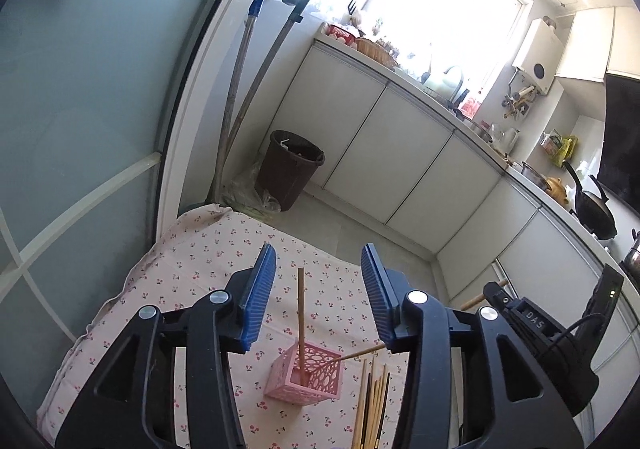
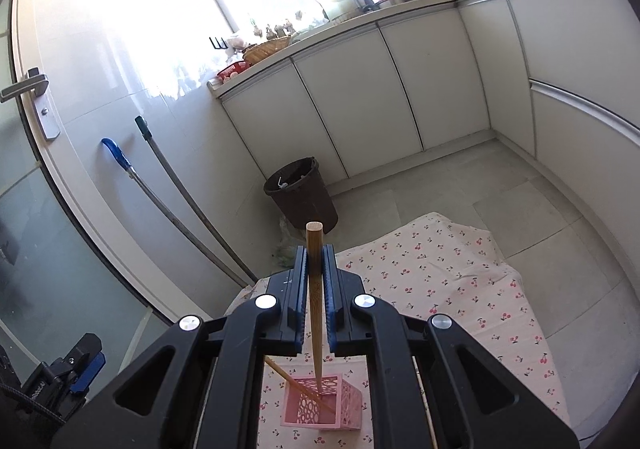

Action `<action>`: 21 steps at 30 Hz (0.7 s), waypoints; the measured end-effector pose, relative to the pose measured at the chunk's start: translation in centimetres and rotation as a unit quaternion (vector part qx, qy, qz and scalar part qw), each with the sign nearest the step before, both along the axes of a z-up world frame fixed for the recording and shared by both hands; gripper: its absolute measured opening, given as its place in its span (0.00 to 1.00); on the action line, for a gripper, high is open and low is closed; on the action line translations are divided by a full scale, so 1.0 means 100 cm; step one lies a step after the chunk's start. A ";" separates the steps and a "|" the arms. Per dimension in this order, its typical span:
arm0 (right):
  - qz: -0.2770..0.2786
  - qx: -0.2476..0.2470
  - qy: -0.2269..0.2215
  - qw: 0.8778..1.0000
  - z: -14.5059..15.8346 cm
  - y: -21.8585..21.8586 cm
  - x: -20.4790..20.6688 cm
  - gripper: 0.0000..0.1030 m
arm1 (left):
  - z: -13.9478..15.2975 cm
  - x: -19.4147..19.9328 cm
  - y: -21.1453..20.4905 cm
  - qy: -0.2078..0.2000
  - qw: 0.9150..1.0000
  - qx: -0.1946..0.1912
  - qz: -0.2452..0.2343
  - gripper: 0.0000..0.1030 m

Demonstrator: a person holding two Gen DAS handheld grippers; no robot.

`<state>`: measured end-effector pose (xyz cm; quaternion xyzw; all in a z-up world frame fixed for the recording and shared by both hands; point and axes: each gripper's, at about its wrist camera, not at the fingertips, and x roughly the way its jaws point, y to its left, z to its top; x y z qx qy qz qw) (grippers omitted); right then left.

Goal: Organize utensils
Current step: 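Lower both held chopsticks into the pink mesh cup and open both grippers, then grasp a wooden chopstick from the pile with the left gripper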

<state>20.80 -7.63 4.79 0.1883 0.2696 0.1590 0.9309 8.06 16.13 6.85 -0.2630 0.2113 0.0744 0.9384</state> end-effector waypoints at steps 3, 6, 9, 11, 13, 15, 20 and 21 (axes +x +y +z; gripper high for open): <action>0.009 -0.001 0.012 1.000 -0.017 0.013 0.004 0.12 | -0.004 0.001 -0.003 0.007 1.000 0.011 -0.003 0.42; 0.015 -0.009 0.011 1.000 -0.020 0.016 -0.004 0.17 | -0.005 -0.002 -0.005 0.009 1.000 0.017 -0.008 0.42; 0.011 -0.021 -0.006 1.000 -0.012 0.012 -0.019 0.39 | -0.005 -0.005 -0.009 0.010 1.000 0.022 -0.014 0.48; 0.005 -0.024 -0.015 1.000 -0.008 0.004 -0.030 0.49 | -0.007 -0.006 -0.013 0.016 0.999 0.028 -0.019 0.54; 0.000 -0.030 -0.022 0.999 -0.005 -0.006 -0.040 0.57 | -0.012 -0.006 -0.021 0.025 0.999 0.038 -0.028 0.55; -0.009 -0.036 -0.027 0.999 -0.002 -0.019 -0.050 0.70 | -0.019 -0.004 -0.032 0.039 0.997 0.051 -0.040 0.59; -0.040 -0.044 -0.059 0.996 0.006 -0.060 -0.072 0.91 | -0.045 0.003 -0.062 0.082 0.991 0.068 -0.080 0.81; -0.042 -0.043 -0.063 0.996 0.007 -0.068 -0.075 0.93 | -0.052 0.004 -0.069 0.092 0.989 0.074 -0.090 0.81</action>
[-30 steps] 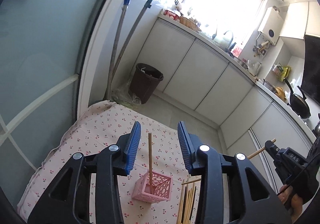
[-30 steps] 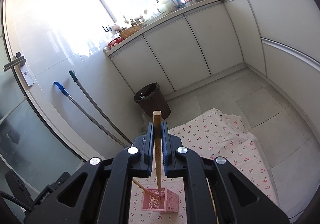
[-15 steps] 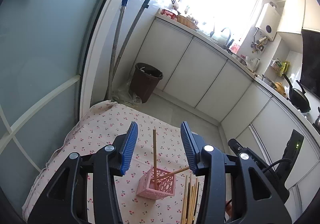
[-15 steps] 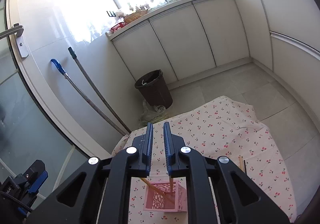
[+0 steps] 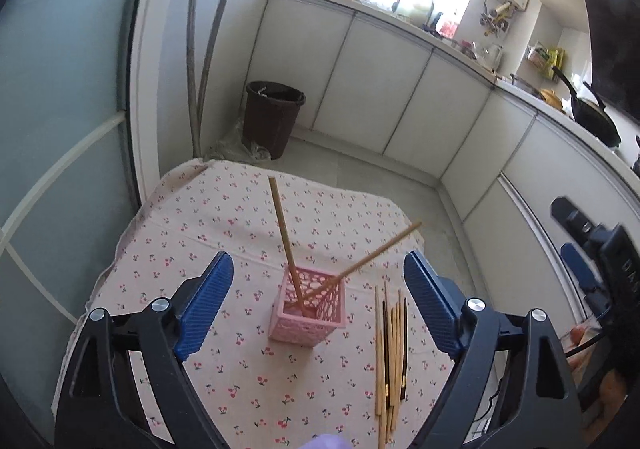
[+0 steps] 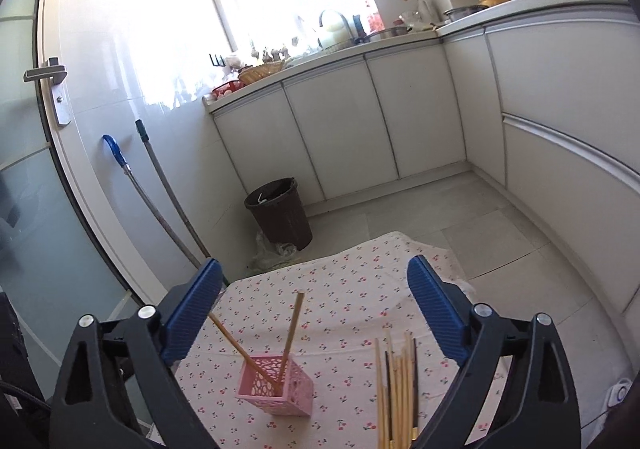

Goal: Organize utensils
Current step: 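Grasp a wooden chopstick from the pile with the left gripper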

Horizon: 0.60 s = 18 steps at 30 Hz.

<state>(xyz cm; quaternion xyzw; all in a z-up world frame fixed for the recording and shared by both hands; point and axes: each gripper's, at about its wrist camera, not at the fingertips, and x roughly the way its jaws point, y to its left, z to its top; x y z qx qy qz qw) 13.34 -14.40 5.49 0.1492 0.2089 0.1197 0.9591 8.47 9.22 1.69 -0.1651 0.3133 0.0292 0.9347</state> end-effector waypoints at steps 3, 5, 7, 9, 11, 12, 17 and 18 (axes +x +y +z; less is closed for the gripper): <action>-0.008 0.000 0.012 1.000 0.000 -0.027 -0.002 0.93 | -0.019 0.007 -0.028 0.030 0.999 0.028 -0.032 0.84; -0.015 0.000 0.036 0.999 -0.003 -0.043 0.001 0.93 | -0.032 0.011 -0.044 0.047 0.997 0.042 -0.051 0.87; -0.022 0.023 0.063 0.998 -0.009 -0.065 0.005 0.93 | -0.049 0.016 -0.065 0.070 0.993 0.059 -0.072 0.89; -0.020 0.066 0.093 0.993 -0.017 -0.087 0.009 0.93 | -0.066 0.020 -0.086 0.093 0.989 0.073 -0.089 0.90; -0.011 0.110 0.123 0.986 -0.024 -0.107 0.014 0.93 | -0.083 0.026 -0.107 0.118 0.983 0.082 -0.111 0.90; -0.010 0.139 0.136 0.981 -0.028 -0.120 0.017 0.93 | -0.093 0.031 -0.120 0.132 0.979 0.087 -0.125 0.90; -0.022 0.225 0.192 0.955 -0.051 -0.161 0.027 0.93 | -0.126 0.071 -0.169 0.171 0.963 0.130 -0.162 0.89; -0.019 0.238 0.203 0.950 -0.056 -0.168 0.030 0.93 | -0.130 0.084 -0.175 0.183 0.960 0.138 -0.162 0.87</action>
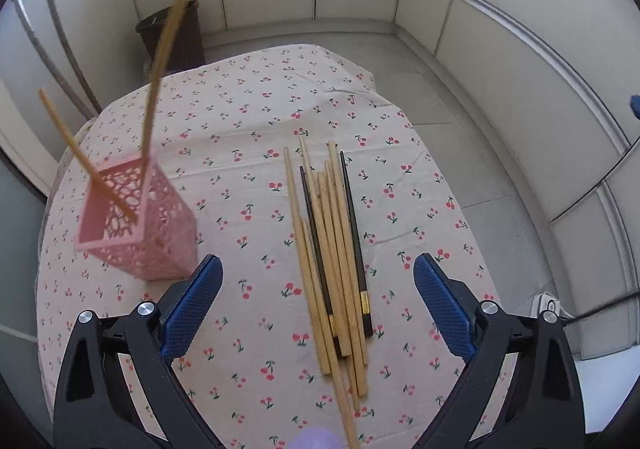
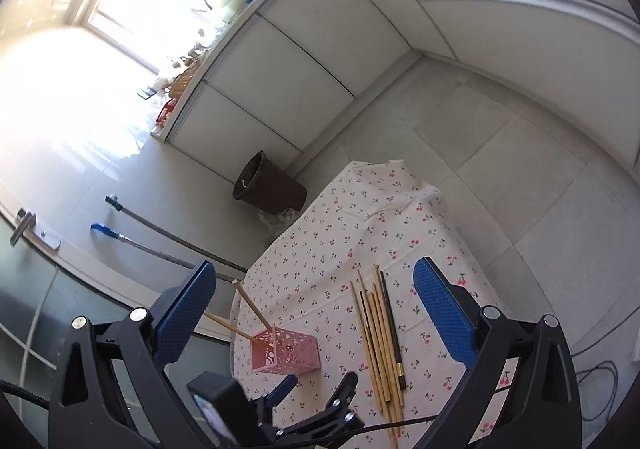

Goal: Organize utensils
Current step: 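Grasp a wooden chopstick from the pile with the left gripper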

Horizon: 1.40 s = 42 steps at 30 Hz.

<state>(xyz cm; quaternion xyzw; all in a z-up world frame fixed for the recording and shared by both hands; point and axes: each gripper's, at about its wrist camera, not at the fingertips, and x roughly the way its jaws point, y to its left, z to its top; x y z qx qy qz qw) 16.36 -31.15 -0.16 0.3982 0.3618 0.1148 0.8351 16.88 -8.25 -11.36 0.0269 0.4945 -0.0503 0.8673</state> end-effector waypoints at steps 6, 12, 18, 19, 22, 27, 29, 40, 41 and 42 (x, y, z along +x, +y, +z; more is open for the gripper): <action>-0.013 0.056 0.033 0.998 -0.017 -0.029 0.010 0.93 | -0.022 0.097 -0.003 0.078 0.996 0.012 0.049 0.71; -0.031 0.107 0.045 0.993 -0.027 -0.057 0.014 0.93 | -0.052 0.157 0.013 0.147 0.984 0.022 0.101 0.43; -0.041 0.116 0.052 0.991 -0.030 -0.066 0.017 0.93 | -0.073 0.167 0.026 0.161 0.979 0.015 0.126 0.30; -0.040 0.118 0.054 0.991 -0.031 -0.067 0.017 0.93 | -0.075 0.167 0.028 0.159 0.979 0.010 0.128 0.28; -0.038 0.114 0.063 0.991 -0.035 -0.065 0.018 0.93 | -0.082 0.168 0.029 0.163 0.978 0.007 0.130 0.22; -0.023 0.090 0.070 0.993 -0.034 -0.056 0.020 0.93 | -0.086 0.160 0.020 0.163 0.979 -0.016 0.118 0.04; -0.018 0.068 0.075 0.995 -0.035 -0.053 0.023 0.93 | -0.086 0.149 0.009 0.159 0.982 -0.025 0.098 0.04; 0.059 -0.087 0.155 0.982 -0.106 0.005 0.058 0.93 | 0.013 0.013 0.004 -0.012 0.999 -0.043 -0.001 0.03; 0.068 -0.089 0.160 0.981 -0.113 0.015 0.062 0.92 | 0.027 -0.001 0.010 -0.026 0.998 -0.049 -0.008 0.03; 0.078 -0.091 0.162 0.980 -0.118 0.024 0.064 0.89 | 0.040 -0.008 0.014 -0.036 0.998 -0.053 -0.013 0.03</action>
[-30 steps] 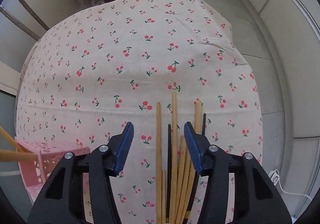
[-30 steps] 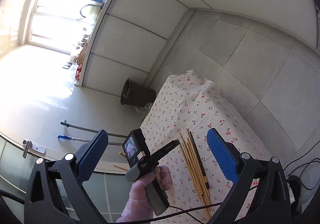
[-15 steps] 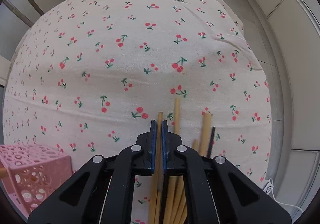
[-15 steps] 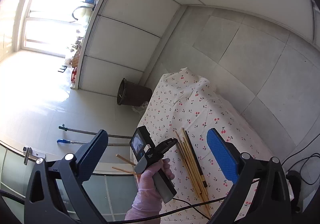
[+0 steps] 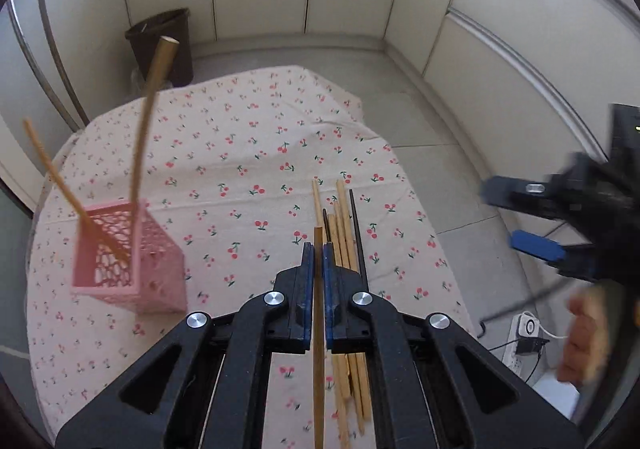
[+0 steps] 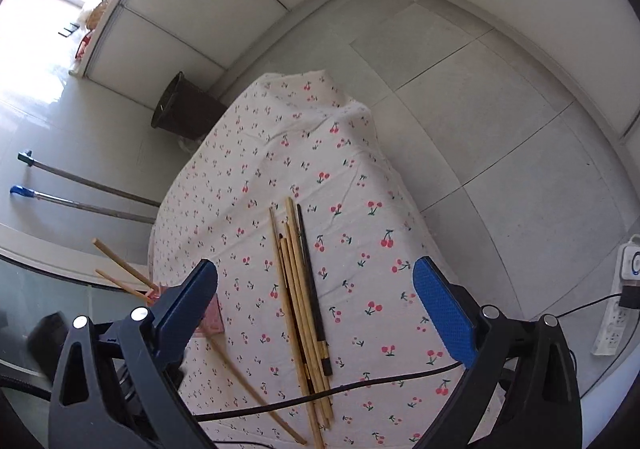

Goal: Organize utensils
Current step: 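Grasp a wooden chopstick from the pile with the left gripper, then lift the chopstick with the left gripper while the right gripper grasps another chopstick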

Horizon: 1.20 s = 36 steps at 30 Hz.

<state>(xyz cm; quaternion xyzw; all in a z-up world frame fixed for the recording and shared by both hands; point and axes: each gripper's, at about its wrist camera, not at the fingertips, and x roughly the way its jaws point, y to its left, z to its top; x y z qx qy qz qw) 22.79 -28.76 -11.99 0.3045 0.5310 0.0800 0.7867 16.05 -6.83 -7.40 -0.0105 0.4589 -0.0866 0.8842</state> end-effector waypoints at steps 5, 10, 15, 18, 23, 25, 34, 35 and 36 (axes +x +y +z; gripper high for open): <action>0.052 -0.018 0.000 0.998 -0.023 0.052 0.025 0.53 | 0.036 -0.052 0.046 -0.033 0.999 -0.028 -0.002 0.03; 0.047 -0.037 -0.013 0.998 -0.034 0.081 0.053 0.44 | 0.043 -0.100 0.089 -0.070 0.995 -0.072 0.016 0.03; 0.076 -0.106 -0.034 0.991 -0.038 0.122 0.078 0.44 | 0.052 -0.112 0.107 -0.078 0.993 -0.092 0.012 0.03; 0.094 -0.145 -0.032 0.984 -0.049 0.147 0.088 0.44 | 0.054 -0.114 0.117 -0.068 0.991 -0.111 0.014 0.03; 0.111 -0.211 -0.026 0.971 -0.076 0.170 0.099 0.44 | 0.058 -0.120 0.127 -0.071 0.990 -0.122 0.012 0.03; 0.119 -0.236 -0.029 0.964 -0.083 0.175 0.101 0.43 | 0.056 -0.121 0.129 -0.068 0.990 -0.120 0.013 0.03; 0.106 -0.230 -0.042 0.967 -0.070 0.162 0.086 0.05 | 0.054 -0.122 0.135 -0.065 0.991 -0.116 0.024 0.03; 0.108 -0.228 -0.053 0.966 -0.061 0.161 0.078 0.05 | 0.056 -0.124 0.136 -0.070 0.991 -0.115 0.025 0.03; 0.112 -0.229 -0.065 0.965 -0.051 0.162 0.071 0.05 | 0.058 -0.127 0.138 -0.078 0.990 -0.111 0.029 0.03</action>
